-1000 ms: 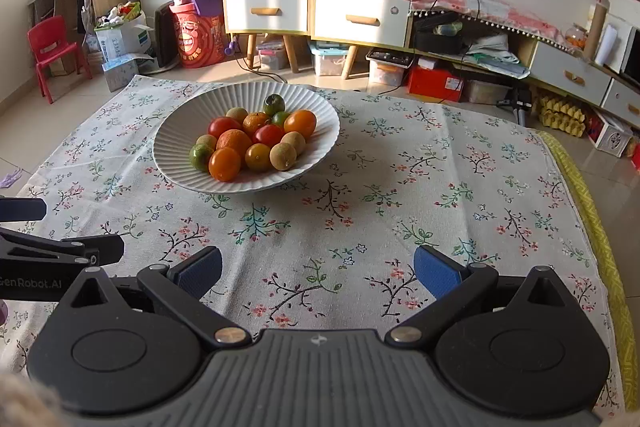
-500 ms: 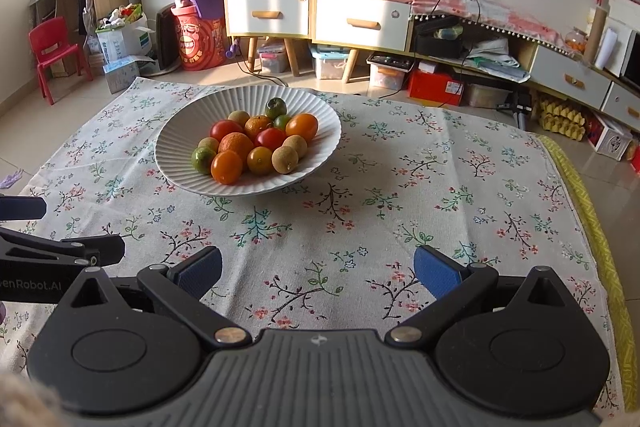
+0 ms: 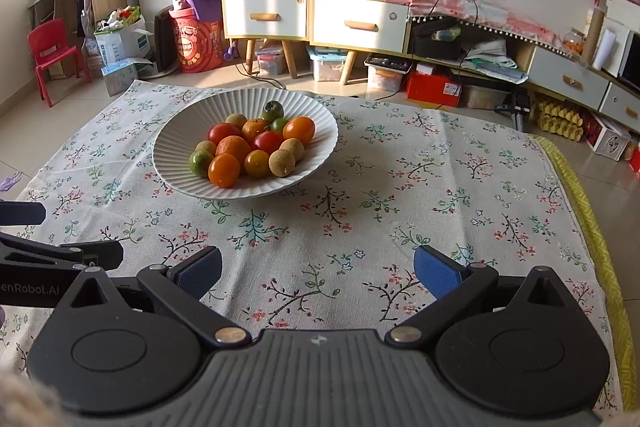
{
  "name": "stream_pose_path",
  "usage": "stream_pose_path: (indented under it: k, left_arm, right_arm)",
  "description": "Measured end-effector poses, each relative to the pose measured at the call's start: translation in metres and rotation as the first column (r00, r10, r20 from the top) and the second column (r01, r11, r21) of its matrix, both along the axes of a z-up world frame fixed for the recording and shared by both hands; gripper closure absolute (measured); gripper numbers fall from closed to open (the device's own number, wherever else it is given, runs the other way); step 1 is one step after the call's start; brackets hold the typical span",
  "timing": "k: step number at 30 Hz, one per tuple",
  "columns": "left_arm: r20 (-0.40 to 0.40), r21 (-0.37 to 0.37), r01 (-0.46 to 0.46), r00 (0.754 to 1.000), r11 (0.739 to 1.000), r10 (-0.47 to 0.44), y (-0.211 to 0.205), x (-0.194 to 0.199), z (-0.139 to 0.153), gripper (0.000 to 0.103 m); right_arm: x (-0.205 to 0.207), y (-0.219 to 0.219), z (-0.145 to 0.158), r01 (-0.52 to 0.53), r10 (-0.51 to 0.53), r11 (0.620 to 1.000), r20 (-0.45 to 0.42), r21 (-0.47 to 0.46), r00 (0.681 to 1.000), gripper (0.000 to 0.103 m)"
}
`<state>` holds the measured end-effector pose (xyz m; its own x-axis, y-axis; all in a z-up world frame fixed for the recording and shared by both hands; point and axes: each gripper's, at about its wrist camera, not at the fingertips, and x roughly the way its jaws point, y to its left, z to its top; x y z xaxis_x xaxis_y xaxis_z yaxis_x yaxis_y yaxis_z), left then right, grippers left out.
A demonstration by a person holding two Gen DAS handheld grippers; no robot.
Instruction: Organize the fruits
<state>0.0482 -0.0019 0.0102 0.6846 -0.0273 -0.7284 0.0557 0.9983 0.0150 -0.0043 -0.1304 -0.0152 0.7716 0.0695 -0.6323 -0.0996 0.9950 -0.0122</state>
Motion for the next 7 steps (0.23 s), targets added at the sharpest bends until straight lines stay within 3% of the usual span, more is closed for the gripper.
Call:
stream_pose_path:
  k: [7]
  left_arm:
    - [-0.002,-0.001,-0.002,1.000,1.000,0.002,0.0001,0.0007,0.0000,0.002]
  right_arm:
    - [-0.0007,0.0002,0.0013,0.001,-0.001,1.000,0.009,0.001,1.000,0.001]
